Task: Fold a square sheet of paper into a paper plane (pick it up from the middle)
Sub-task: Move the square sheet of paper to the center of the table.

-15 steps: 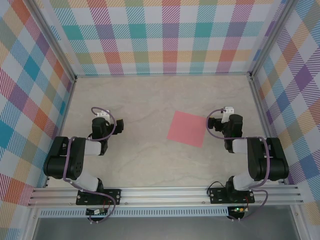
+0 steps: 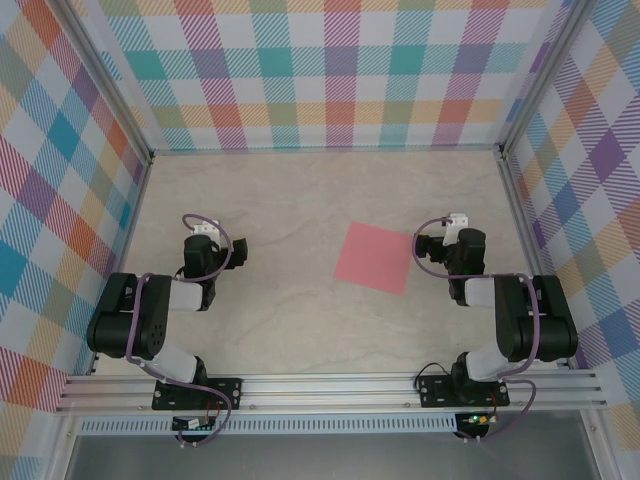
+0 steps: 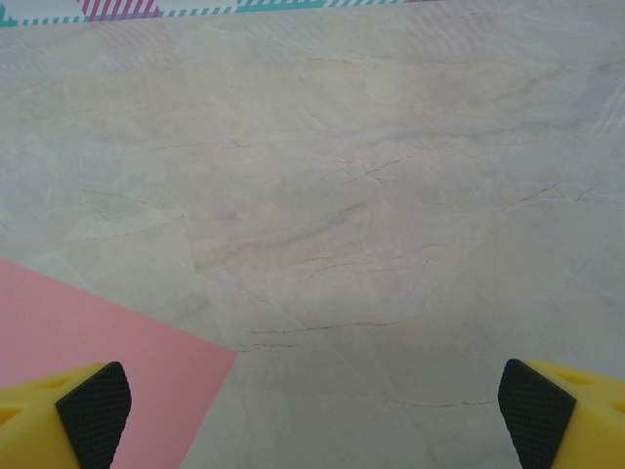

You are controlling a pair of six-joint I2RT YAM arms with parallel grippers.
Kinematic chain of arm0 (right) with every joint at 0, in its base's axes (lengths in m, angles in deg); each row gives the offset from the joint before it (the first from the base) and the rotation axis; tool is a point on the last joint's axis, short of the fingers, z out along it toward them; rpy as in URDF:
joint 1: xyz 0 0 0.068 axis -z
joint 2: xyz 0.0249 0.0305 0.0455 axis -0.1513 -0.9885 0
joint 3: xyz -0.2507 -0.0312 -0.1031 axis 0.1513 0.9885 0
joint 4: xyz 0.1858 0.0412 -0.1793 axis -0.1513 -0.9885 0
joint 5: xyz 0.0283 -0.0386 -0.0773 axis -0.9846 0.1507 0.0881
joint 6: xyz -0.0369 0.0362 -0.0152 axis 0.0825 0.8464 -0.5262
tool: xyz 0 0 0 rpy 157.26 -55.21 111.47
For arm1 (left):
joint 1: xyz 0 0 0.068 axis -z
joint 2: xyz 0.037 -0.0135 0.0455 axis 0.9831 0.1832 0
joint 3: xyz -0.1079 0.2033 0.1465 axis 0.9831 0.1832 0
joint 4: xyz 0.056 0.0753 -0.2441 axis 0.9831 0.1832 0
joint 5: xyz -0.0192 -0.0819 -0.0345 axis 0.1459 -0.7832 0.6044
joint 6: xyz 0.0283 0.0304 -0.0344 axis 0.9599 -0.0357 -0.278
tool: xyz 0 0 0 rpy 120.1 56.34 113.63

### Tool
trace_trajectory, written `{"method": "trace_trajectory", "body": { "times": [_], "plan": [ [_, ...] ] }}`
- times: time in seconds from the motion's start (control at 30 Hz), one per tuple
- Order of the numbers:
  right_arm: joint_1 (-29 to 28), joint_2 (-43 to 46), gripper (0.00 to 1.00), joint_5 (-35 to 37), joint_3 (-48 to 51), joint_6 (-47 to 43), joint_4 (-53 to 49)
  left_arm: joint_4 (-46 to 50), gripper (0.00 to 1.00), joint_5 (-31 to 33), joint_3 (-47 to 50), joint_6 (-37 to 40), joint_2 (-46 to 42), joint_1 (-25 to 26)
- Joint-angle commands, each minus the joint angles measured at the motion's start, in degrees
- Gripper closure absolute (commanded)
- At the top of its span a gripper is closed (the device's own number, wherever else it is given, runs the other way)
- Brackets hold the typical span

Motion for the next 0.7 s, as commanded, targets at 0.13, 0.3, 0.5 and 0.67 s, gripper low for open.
{"method": "trace_trajectory", "body": {
  "times": [0.13,0.3,0.5,0.67],
  "plan": [
    [0.39,-0.62,0.00,-1.20,-1.43,1.04,2.26,-2.62,0.00,0.59,-1.45,-0.46,0.51,0.40],
    [0.40,2.63,0.00,-0.40,-3.29,1.06,-3.44,-1.54,0.00,1.08,-0.97,-0.60,-2.13,0.34],
    [0.37,12.02,0.00,3.90,-11.56,7.02,-25.10,16.00,0.00,7.09,-5.28,-5.36,-13.41,0.39],
    [0.38,11.64,0.00,3.72,-25.07,20.48,-51.01,34.07,0.00,9.21,-13.10,-14.93,-18.74,0.38]
  ]
}}
